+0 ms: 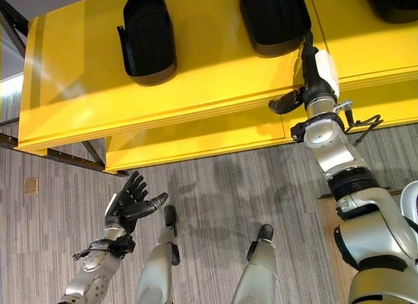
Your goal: Move parts from the plastic box to the shelf.
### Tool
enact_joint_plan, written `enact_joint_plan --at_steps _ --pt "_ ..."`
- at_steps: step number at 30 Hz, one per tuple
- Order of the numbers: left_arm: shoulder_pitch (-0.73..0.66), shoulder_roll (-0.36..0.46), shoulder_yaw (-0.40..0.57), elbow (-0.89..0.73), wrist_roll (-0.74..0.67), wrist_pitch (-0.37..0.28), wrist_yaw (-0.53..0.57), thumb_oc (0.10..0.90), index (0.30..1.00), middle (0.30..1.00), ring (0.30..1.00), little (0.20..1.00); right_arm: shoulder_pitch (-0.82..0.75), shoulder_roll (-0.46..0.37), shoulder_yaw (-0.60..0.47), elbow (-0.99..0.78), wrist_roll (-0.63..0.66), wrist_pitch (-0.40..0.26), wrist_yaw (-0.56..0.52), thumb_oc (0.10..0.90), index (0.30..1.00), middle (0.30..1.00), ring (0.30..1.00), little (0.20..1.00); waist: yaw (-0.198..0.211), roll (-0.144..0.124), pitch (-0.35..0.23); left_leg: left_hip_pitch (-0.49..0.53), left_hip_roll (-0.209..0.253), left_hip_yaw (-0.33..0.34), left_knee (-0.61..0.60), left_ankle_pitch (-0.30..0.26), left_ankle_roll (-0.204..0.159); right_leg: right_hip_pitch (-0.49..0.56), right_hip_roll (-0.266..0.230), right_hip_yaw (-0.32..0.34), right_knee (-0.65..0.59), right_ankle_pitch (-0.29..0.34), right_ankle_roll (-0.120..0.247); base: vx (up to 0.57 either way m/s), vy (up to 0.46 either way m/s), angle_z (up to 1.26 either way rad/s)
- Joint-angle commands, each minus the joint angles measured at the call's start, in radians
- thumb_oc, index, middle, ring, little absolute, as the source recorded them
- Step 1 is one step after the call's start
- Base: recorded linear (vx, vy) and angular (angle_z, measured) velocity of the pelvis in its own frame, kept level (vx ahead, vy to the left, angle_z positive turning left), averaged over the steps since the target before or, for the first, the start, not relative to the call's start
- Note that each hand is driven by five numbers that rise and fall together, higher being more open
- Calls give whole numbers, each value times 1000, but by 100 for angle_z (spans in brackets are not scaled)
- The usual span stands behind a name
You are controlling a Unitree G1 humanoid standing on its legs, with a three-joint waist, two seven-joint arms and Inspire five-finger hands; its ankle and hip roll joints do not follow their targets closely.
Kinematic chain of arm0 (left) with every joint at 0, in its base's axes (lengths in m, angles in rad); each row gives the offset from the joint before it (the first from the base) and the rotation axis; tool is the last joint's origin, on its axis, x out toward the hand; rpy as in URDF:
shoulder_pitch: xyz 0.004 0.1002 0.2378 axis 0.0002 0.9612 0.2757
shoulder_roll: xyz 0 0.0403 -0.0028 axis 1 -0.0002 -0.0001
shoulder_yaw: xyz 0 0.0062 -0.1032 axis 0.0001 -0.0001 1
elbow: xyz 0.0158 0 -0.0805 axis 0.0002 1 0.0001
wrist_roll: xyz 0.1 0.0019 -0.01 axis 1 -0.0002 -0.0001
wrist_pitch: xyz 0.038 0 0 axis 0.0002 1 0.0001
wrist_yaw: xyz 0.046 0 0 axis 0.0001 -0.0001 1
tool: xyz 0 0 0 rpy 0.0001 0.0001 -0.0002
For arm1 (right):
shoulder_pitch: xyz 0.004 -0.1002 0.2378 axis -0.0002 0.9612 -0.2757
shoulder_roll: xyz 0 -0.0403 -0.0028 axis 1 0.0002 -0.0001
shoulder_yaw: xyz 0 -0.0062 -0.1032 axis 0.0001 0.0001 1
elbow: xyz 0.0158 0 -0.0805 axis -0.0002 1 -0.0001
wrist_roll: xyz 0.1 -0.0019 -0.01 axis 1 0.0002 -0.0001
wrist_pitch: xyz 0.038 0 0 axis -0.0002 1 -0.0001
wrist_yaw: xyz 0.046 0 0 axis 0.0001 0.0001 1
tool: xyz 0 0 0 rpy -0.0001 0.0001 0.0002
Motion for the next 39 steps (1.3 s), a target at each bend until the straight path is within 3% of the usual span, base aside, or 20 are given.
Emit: enact_joint_plan --at_steps 1,10,13,18,28,39 --pt "-51 57 61 -97 -18 -103 16 900 1000 1000 1000 1000 -228 -17 -16 -61 -39 -62 -41 900 1000 1000 1000 1000 10 -110 46 131 -7 3 -83 -6 -169 91 72 -108 -143 157 -77 0 0 0" --pt "-43 54 82 -101 -9 -97 19 900 1000 1000 1000 1000 -170 -60 -104 -237 -65 -79 -95 900 1000 1000 1000 1000 -9 -121 29 152 -7 4 -83 -15 -168 114 77 -105 -156 157 -74 0 0 0" --pt "-34 47 105 -107 12 -92 23 900 1000 1000 1000 1000 -75 -85 -202 -402 -138 -88 -134 900 1000 1000 1000 1000 -25 -127 13 168 -5 9 -83 -21 -169 132 78 -102 -170 160 -71 21 34 1" --pt "-23 40 119 -112 25 -89 25 900 1000 1000 1000 1000 49 -74 -305 -536 -186 -94 -145 900 1000 1000 1000 1000 -36 -131 -6 179 0 10 -83 -23 -168 149 84 -101 -198 173 -70 8 19 -2" --pt "15 4 155 -110 52 -77 18 900 1000 1000 1000 1000 363 35 -478 -742 -255 -115 -120 900 1000 1000 1000 1000 -74 -141 -63 236 2 32 -83 -54 -163 215 82 -83 -284 200 -53 27 42 -4" --pt "51 -21 180 -96 85 -70 4 900 1000 1000 1000 1000 618 169 -537 -859 -224 -149 -44 900 1000 1000 1000 1000 -101 -144 -146 305 -7 65 -83 -104 -163 327 79 -72 -441 255 -27 47 53 -7"
